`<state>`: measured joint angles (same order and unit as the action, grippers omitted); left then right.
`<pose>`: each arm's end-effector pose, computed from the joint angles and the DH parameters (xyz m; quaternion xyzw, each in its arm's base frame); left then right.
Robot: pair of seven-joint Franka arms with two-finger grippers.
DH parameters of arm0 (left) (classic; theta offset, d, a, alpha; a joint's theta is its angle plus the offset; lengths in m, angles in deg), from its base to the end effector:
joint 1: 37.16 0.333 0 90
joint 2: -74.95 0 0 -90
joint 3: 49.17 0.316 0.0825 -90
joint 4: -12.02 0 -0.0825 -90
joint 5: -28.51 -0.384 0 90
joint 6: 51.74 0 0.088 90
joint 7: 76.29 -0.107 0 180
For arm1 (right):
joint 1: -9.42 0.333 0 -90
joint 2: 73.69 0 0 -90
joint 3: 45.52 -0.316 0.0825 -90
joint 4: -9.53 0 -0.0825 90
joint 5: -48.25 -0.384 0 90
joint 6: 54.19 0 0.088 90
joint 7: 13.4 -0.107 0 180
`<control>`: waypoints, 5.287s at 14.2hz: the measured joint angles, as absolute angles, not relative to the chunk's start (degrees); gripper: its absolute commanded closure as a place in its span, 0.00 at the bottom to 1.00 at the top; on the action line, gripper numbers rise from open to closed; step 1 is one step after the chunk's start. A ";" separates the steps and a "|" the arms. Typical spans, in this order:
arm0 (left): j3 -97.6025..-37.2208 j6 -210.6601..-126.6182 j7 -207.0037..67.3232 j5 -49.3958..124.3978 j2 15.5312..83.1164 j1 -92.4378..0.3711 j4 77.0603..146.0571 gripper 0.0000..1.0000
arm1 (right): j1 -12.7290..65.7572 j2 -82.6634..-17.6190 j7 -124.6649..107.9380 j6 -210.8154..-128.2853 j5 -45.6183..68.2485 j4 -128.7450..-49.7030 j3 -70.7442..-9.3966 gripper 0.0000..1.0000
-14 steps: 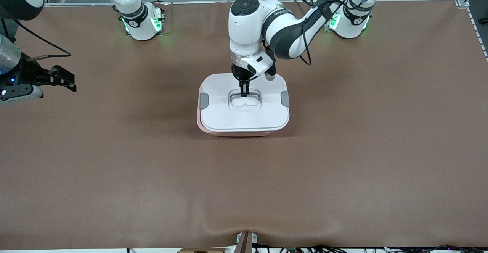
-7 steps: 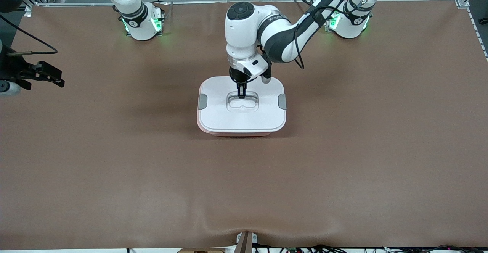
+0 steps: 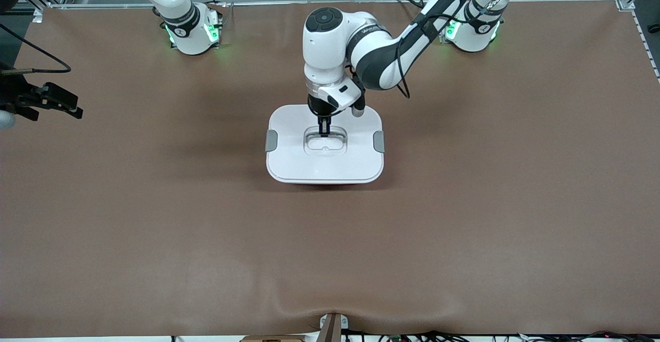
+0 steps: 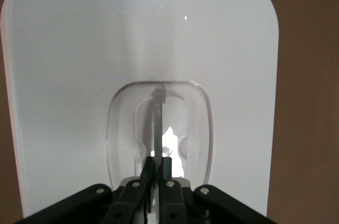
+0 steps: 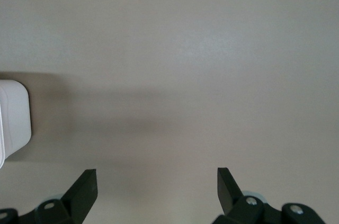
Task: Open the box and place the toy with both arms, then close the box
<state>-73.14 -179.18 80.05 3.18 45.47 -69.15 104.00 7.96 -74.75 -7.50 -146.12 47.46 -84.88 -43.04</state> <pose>0.4345 -0.5458 0.3657 0.7015 0.7030 0.0610 0.0998 0.5489 -0.0366 0.6012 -0.9998 -0.0168 0.0117 0.0083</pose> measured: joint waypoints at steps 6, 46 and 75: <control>-72.98 -179.12 80.05 2.98 45.02 -70.04 103.96 1.00 | 7.94 -74.57 -7.51 -145.98 47.46 -84.86 -43.07 0.00; -72.25 -175.90 78.73 -1.07 44.26 -70.34 100.39 0.00 | 5.40 -74.10 -9.94 -146.88 47.46 -84.12 -42.74 0.00; -72.07 -137.86 -44.58 23.44 70.54 -22.87 95.36 0.00 | 5.72 -73.00 -10.84 -150.63 47.41 -83.91 -43.93 0.00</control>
<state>-72.07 -137.86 -44.58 23.44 70.54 -22.87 95.36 5.72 -73.00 -10.84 -150.63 47.41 -83.91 -43.93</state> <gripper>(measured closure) 0.000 0.000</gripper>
